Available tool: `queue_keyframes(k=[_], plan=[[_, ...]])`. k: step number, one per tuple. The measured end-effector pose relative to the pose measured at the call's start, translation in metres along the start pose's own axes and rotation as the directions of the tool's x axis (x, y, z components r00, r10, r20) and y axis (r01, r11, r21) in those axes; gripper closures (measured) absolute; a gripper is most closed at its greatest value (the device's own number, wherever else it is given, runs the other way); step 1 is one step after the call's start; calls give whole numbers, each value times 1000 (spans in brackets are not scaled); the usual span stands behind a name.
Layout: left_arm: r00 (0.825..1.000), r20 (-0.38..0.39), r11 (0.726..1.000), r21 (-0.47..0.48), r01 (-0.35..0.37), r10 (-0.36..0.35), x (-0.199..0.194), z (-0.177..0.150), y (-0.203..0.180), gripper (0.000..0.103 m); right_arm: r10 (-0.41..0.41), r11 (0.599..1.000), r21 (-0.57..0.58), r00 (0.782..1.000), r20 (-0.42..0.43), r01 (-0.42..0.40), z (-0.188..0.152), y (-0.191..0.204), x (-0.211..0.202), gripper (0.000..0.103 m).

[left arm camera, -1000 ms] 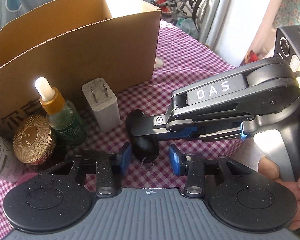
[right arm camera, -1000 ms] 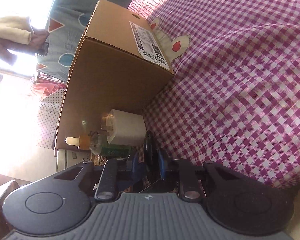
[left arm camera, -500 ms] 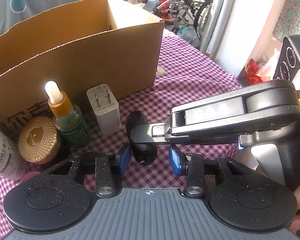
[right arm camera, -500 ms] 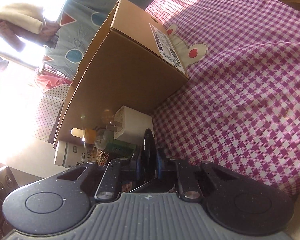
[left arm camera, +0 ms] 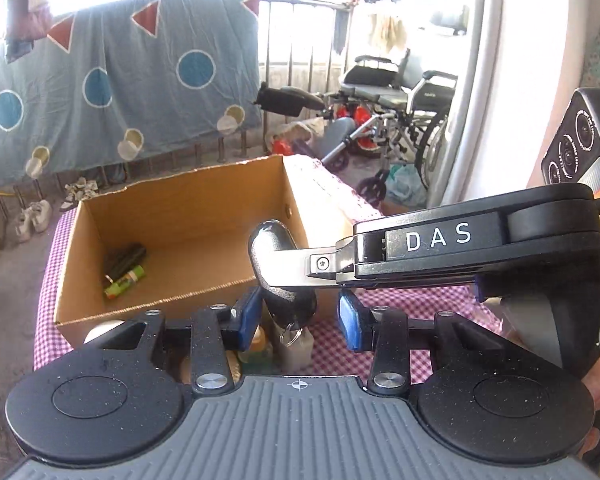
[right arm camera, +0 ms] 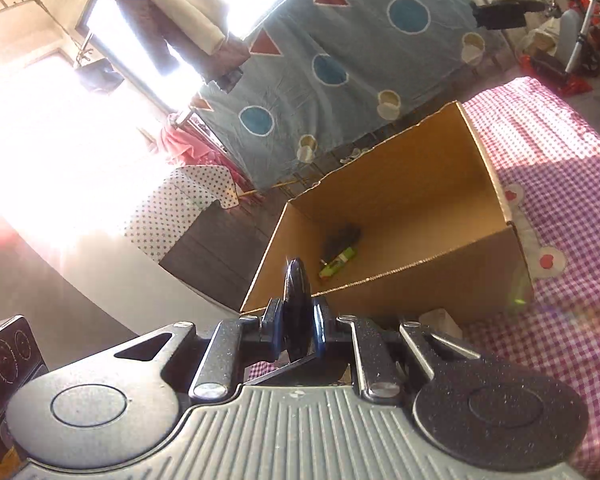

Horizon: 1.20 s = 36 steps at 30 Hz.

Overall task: Organize rigid objects
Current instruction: 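Carry the key fob into the box and open the right gripper, then return the right gripper and grasp the black tape roll by its rim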

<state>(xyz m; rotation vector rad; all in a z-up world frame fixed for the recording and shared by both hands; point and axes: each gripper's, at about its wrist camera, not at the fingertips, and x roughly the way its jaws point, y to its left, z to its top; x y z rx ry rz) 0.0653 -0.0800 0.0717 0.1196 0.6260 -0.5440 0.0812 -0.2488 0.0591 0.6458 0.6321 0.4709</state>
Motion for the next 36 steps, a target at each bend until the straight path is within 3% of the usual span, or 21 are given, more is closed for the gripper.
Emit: queue_keyframes(k=[4, 7, 10, 14, 21, 24, 28, 31, 36], plan=[[999, -8, 996, -67, -50, 50, 9, 30, 38, 63, 48, 997, -53, 996, -74, -52, 41, 28, 44, 86], [995, -68, 989, -128, -80, 72, 32, 41, 71, 62, 43, 998, -41, 981, -188, -51, 69, 30, 97, 86], [986, -142, 977, -183, -108, 83, 59, 41, 99, 61, 33, 999, 18, 943, -331, -29, 84, 15, 156, 86], [974, -196, 959, -233, -158, 113, 57, 26, 131, 60, -50, 998, 18, 881, -470, 67, 79, 1, 220, 86], [973, -189, 949, -258, -181, 134, 45, 18, 149, 60, -165, 986, -72, 789, -592, 152, 62, -5, 283, 86], [976, -168, 945, -273, -180, 138, 37, 19, 151, 59, -173, 984, -77, 766, -619, 161, 59, 0, 298, 84], [981, -136, 945, -279, -171, 137, 22, 19, 149, 59, -158, 987, -70, 793, -588, 144, 62, 7, 283, 82], [986, -107, 949, -275, -154, 129, 9, 18, 145, 58, -123, 992, -46, 832, -541, 117, 73, 14, 258, 82], [995, -39, 957, -272, -101, 94, -19, 14, 133, 54, -46, 999, -27, 909, -414, 39, 78, 22, 170, 82]])
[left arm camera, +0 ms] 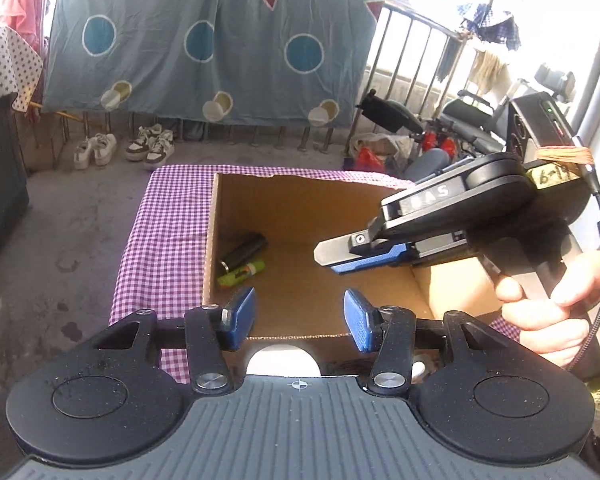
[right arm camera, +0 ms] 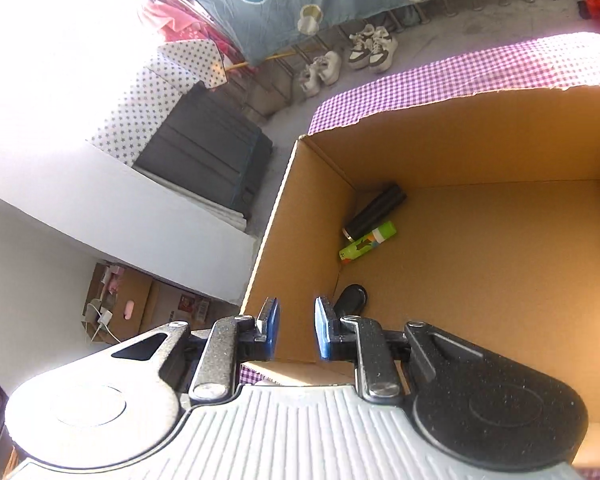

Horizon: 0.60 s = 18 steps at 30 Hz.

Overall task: Organize rigid objects
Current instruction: 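Return the right gripper and grasp the black tape roll by its rim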

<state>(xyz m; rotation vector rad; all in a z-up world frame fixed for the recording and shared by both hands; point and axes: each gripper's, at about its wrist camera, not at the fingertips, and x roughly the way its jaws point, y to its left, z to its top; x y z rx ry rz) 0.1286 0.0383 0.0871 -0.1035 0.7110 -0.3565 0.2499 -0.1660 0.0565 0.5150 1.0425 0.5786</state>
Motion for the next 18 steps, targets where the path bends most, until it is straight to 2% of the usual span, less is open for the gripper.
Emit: queue_keyframes(k=[4, 8, 13, 14, 16, 18], plan=[[999, 19, 998, 28, 51, -51, -19, -12, -10, 48, 63, 998, -3, 989, 131, -63, -47, -13, -70, 82], [991, -36, 990, 51, 131, -129, -18, -32, -22, 45, 51, 998, 11, 973, 226, -55, -108, -33, -109, 80], [968, -174, 974, 105, 203, -183, 6, -75, -49, 44, -61, 994, 101, 970, 235, 39, -170, -71, -96, 79], [961, -203, 971, 110, 210, -185, 13, -84, -53, 44, -108, 989, 120, 967, 230, 82, -182, -78, -85, 79], [948, -265, 967, 136, 217, -176, 29, -102, -66, 44, -170, 980, 142, 962, 216, 141, -194, -87, -72, 78], [940, -316, 966, 174, 192, -130, 47, -119, -79, 44, -207, 973, 148, 957, 201, 179, -205, -90, -57, 78]])
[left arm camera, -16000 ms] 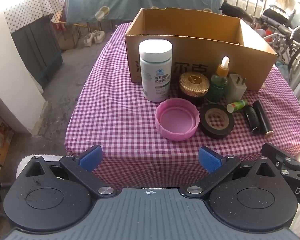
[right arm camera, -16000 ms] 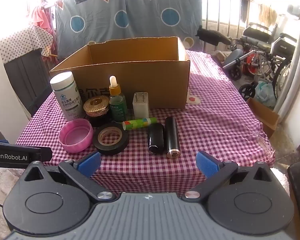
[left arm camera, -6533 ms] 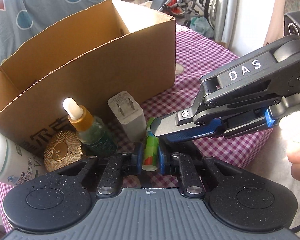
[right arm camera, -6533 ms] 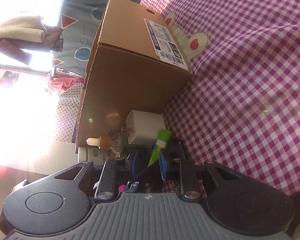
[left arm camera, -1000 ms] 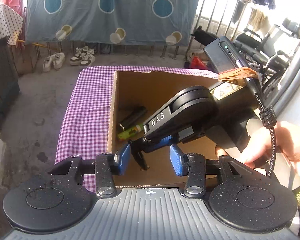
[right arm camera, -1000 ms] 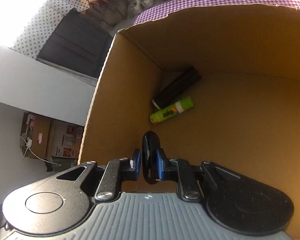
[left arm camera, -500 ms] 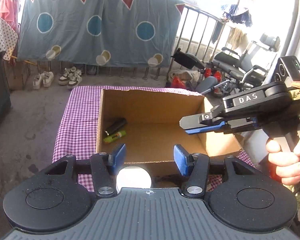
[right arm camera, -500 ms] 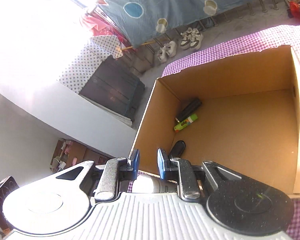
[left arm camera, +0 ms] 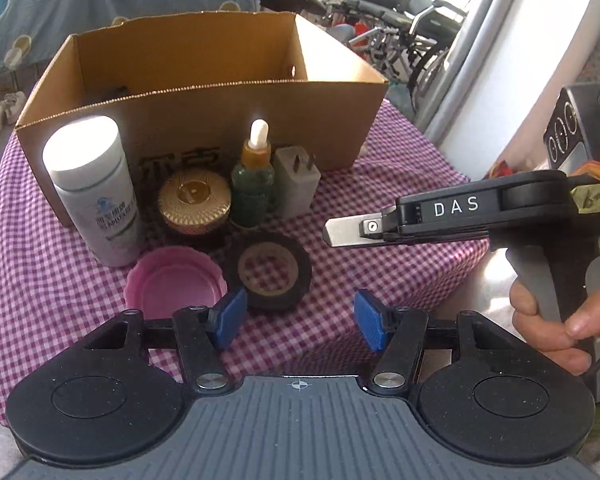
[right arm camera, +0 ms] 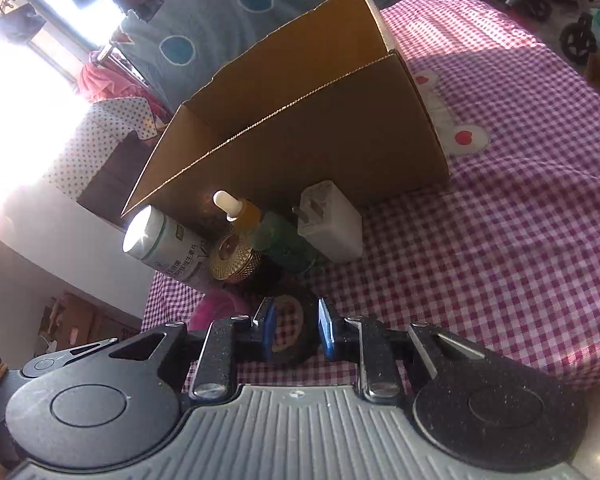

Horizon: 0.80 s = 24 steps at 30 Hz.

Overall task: Organize rigid objects
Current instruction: 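Return the right gripper and grasp the black tape roll by its rim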

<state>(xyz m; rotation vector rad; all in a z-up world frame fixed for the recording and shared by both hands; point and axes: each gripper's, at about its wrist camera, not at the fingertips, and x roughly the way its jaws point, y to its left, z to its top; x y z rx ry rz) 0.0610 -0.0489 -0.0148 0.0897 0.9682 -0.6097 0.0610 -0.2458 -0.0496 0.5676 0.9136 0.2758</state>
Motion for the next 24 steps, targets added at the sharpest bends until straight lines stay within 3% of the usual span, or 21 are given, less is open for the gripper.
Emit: queue_keyframes(k=[6, 11, 24], plan=[[997, -55, 998, 23, -61, 62, 37, -13, -14, 44, -41, 995, -97, 999, -22, 39, -3, 14, 22, 78], [991, -14, 990, 42, -133, 133, 43, -20, -20, 43, -88, 981, -176, 995, -36, 81, -4, 26, 32, 78], [995, 2, 991, 83, -104, 104, 65, -3, -39, 43, -140, 957, -256, 990, -5, 134, -8, 30, 41, 79]])
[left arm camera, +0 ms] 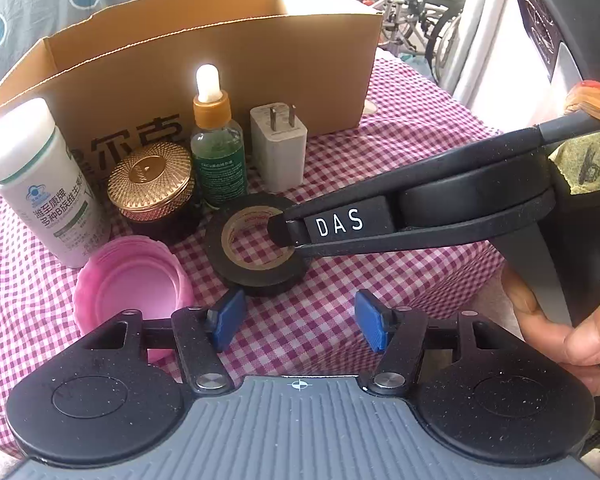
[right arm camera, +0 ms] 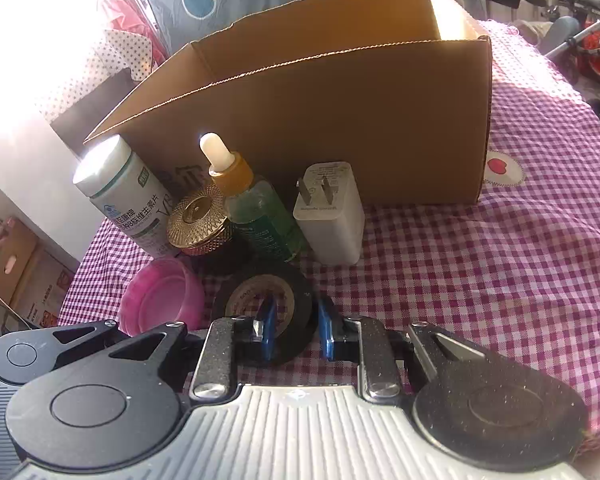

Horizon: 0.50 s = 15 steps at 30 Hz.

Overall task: Organize rigid objects
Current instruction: 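Return the right gripper and grasp the black tape roll by its rim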

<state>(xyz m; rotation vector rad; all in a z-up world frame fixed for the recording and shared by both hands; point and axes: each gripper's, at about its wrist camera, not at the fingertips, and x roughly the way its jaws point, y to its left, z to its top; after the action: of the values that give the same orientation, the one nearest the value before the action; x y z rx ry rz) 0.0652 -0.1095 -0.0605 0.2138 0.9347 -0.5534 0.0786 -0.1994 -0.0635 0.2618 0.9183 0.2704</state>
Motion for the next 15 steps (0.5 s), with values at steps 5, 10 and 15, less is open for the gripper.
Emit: queue_keyframes(k=[5, 10, 15], plan=[[999, 1, 999, 38, 38, -38, 8, 4, -16, 43, -21, 999, 37, 1000, 15, 20, -6, -17, -14, 79], [997, -1, 994, 80, 74, -74, 15, 11, -31, 43, -47, 995, 84, 998, 30, 45, -13, -36, -30, 79], [997, -2, 993, 89, 77, -78, 18, 9, -34, 43, -22, 990, 138, 999, 44, 16, -17, -52, -38, 80]])
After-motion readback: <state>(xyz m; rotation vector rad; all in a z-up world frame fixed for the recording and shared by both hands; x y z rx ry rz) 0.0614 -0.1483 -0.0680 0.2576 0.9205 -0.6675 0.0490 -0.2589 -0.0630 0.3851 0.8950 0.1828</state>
